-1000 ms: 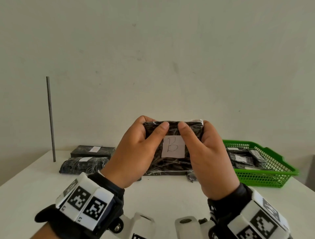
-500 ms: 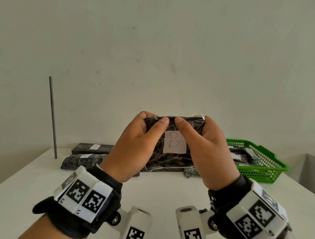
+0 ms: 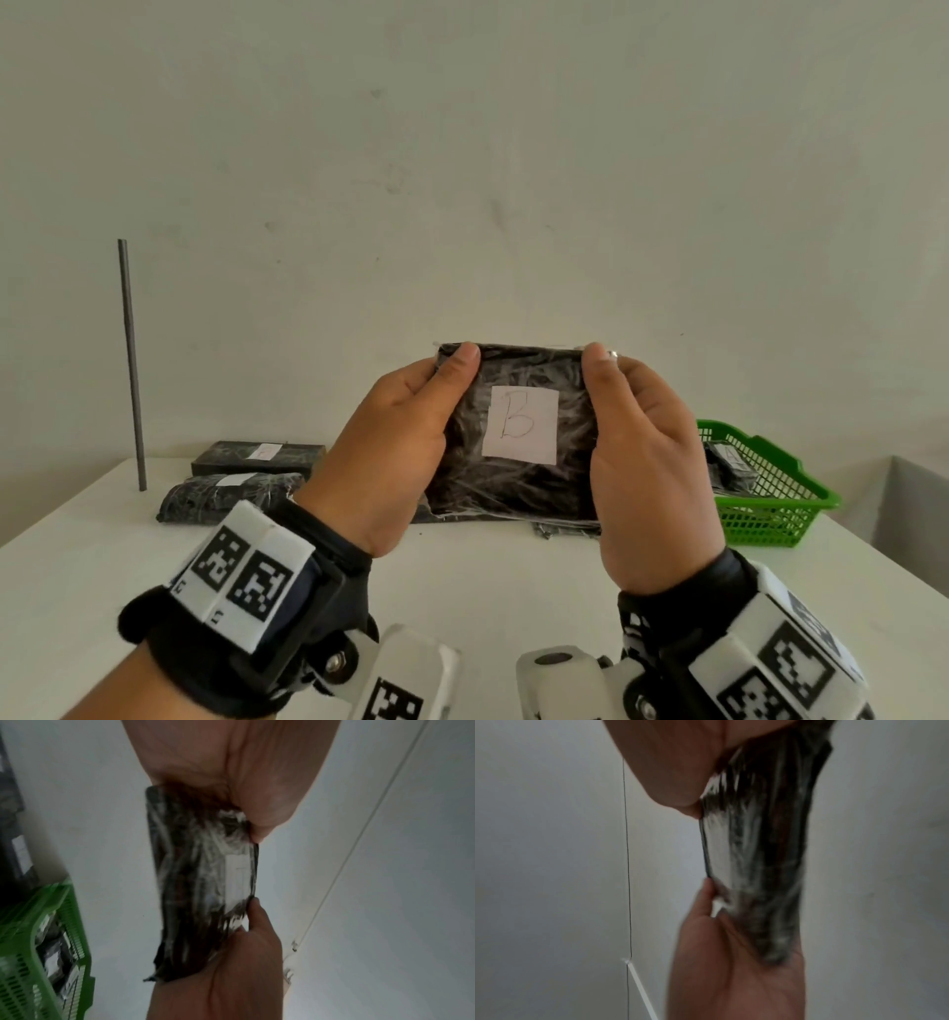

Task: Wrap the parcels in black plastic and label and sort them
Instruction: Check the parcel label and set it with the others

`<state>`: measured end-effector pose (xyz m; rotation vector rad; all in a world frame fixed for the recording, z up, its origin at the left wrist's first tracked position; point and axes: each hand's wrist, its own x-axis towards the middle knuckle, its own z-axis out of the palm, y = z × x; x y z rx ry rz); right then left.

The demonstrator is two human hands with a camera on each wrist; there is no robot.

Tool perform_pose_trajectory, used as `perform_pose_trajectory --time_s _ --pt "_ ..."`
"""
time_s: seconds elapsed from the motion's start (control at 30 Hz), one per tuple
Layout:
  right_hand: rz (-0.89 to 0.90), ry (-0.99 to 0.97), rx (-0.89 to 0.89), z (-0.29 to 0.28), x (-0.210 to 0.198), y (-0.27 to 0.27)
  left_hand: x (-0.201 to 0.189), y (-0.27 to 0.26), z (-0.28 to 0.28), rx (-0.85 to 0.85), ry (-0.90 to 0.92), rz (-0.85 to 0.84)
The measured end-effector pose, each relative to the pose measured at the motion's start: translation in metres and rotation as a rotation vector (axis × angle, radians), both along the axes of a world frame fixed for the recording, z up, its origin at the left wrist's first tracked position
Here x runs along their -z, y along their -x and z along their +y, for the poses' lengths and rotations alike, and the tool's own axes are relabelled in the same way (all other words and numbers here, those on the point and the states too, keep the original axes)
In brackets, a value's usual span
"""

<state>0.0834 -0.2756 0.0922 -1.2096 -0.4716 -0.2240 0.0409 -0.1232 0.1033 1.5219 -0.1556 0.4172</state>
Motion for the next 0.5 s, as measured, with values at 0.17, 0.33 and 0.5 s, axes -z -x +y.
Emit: perform_pose_trajectory --time_s 0.17,0.33,0.5 --pt "-0.012 -0.05 0.006 0.001 -0.004 -0.003 -0.001 0.002 -0.008 -0.122 -0.17 -0.101" --pt "-0.041 0.166 -0.012 0.001 -0.001 -0.011 -0.003 0.006 -0.019 -0.247 -0.181 -0.225" --pt "-0.057 0.188 -0.018 0.009 0.005 -0.011 0.009 -0.003 -0.012 -0.255 -0.221 -0.155"
